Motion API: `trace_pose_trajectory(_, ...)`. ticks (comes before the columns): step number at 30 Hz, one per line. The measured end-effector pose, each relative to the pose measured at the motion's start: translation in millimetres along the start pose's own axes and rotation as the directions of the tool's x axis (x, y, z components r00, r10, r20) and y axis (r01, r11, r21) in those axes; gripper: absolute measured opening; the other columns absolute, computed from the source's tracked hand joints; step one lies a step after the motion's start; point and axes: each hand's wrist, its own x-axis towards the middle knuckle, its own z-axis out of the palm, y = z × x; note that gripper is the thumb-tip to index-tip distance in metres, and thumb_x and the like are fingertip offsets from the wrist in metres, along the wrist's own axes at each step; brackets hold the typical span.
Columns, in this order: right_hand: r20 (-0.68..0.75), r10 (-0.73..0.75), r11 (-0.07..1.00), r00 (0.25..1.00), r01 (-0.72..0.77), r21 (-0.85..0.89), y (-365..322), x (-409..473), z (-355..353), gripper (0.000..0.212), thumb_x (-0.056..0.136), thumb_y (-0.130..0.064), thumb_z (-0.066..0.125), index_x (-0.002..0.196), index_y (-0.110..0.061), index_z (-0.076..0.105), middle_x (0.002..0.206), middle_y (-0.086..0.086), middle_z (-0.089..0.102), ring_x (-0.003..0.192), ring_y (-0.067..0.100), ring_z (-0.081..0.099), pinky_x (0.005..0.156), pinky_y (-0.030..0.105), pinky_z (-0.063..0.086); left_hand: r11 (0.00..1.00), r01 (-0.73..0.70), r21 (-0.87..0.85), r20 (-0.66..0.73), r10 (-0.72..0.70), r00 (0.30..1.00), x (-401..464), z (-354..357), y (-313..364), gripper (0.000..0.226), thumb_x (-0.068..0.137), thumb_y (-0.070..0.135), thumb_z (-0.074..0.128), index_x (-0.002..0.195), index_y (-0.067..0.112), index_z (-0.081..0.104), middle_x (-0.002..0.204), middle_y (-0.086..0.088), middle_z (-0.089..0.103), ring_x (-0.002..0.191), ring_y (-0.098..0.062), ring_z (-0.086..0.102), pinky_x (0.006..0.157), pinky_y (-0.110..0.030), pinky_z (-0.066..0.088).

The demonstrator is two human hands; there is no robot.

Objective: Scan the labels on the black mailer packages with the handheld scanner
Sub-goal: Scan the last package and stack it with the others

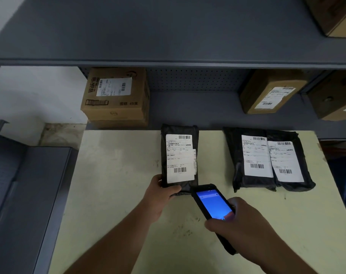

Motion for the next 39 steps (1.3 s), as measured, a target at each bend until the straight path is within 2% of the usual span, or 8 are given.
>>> trace_pose_trajectory(4, 0.007, 0.012, 0.999, 1.000, -0.011, -0.045, -2, -4, 1, 0.045, 0.066, -0.046, 0.080, 0.101, -0.026, 0.059, 0.090, -0.002, 0.072, 0.061, 0.013, 0.063, 0.061, 0.029, 0.049, 0.998, -0.039, 0.048, -0.033, 0.041, 0.999, -1, -7, -5, 0.078, 0.051, 0.020, 0.088, 0.122, 0.025, 0.058, 0.122, -0.003, 0.074, 0.108, -0.024, 0.075, 0.098, -0.046, 0.060)
trace_pose_trajectory(7, 0.014, 0.003, 0.998, 1.000, -0.003, -0.059, -3, -4, 5, 0.048, 0.064, -0.048, 0.080, 0.101, -0.026, 0.060, 0.094, -0.001, 0.071, 0.067, 0.013, 0.064, 0.062, 0.028, 0.049, 0.997, -0.067, 0.048, -0.031, 0.069, 0.997, -3, -10, -6, 0.081, 0.046, 0.023, 0.087, 0.122, 0.027, 0.058, 0.120, 0.001, 0.074, 0.109, -0.022, 0.074, 0.102, -0.049, 0.058)
trace_pose_trajectory(9, 0.019, -0.002, 0.998, 1.000, 0.003, -0.056, -3, -4, 7, 0.048, 0.063, -0.050, 0.080, 0.100, -0.027, 0.060, 0.094, -0.002, 0.071, 0.068, 0.013, 0.065, 0.062, 0.028, 0.050, 0.996, -0.081, 0.039, -0.015, 0.082, 0.997, -4, -11, -6, 0.081, 0.047, 0.022, 0.087, 0.122, 0.028, 0.058, 0.119, 0.002, 0.075, 0.110, -0.022, 0.074, 0.103, -0.049, 0.057)
trace_pose_trajectory(14, 0.024, -0.014, 1.000, 1.000, 0.015, -0.026, -3, -5, 10, 0.051, 0.059, -0.050, 0.080, 0.099, -0.025, 0.061, 0.092, 0.006, 0.076, 0.053, 0.013, 0.058, 0.057, 0.028, 0.048, 0.995, -0.102, 0.013, -0.011, 0.102, 0.995, -8, -11, -6, 0.078, 0.048, 0.020, 0.086, 0.121, 0.027, 0.058, 0.117, 0.003, 0.076, 0.109, -0.024, 0.075, 0.103, -0.051, 0.057)
trace_pose_trajectory(23, -0.004, -0.031, 0.999, 1.000, 0.031, -0.021, -3, -6, 11, 0.048, 0.061, -0.050, 0.081, 0.097, -0.024, 0.063, 0.089, 0.003, 0.073, 0.052, 0.013, 0.056, 0.056, 0.028, 0.048, 0.994, -0.109, 0.007, -0.001, 0.109, 0.994, -13, -12, -7, 0.080, 0.048, 0.018, 0.085, 0.122, 0.025, 0.058, 0.117, 0.002, 0.076, 0.110, -0.024, 0.074, 0.102, -0.052, 0.057)
trace_pose_trajectory(28, -0.001, -0.058, 0.998, 0.998, 0.058, -0.014, -3, -7, 14, 0.045, 0.062, -0.045, 0.080, 0.093, -0.019, 0.062, 0.069, -0.003, 0.063, 0.043, 0.012, 0.051, 0.052, 0.027, 0.044, 0.993, -0.114, 0.001, 0.003, 0.114, 0.993, -13, -11, -5, 0.084, 0.047, 0.019, 0.086, 0.126, 0.024, 0.057, 0.116, 0.003, 0.077, 0.109, -0.023, 0.075, 0.103, -0.052, 0.057)
trace_pose_trajectory(34, -0.021, -0.036, 0.999, 0.999, 0.035, -0.032, -2, -9, 14, 0.038, 0.069, -0.040, 0.081, 0.097, -0.024, 0.061, 0.080, -0.004, 0.065, 0.047, 0.007, 0.054, 0.051, 0.022, 0.045, 0.992, -0.123, -0.008, -0.005, 0.123, 0.992, -13, -8, -6, 0.083, 0.045, 0.021, 0.086, 0.123, 0.024, 0.057, 0.115, 0.003, 0.077, 0.108, -0.024, 0.075, 0.104, -0.055, 0.056)
trace_pose_trajectory(39, -0.005, -0.026, 1.000, 1.000, 0.026, -0.004, 0, -11, 12, 0.039, 0.068, -0.039, 0.079, 0.098, -0.024, 0.060, 0.073, -0.003, 0.065, 0.042, 0.010, 0.051, 0.052, 0.025, 0.045, 0.993, -0.121, -0.010, 0.005, 0.121, 0.993, -17, -4, -4, 0.077, 0.054, 0.011, 0.084, 0.125, 0.024, 0.056, 0.116, 0.000, 0.076, 0.110, -0.024, 0.074, 0.103, -0.048, 0.057)
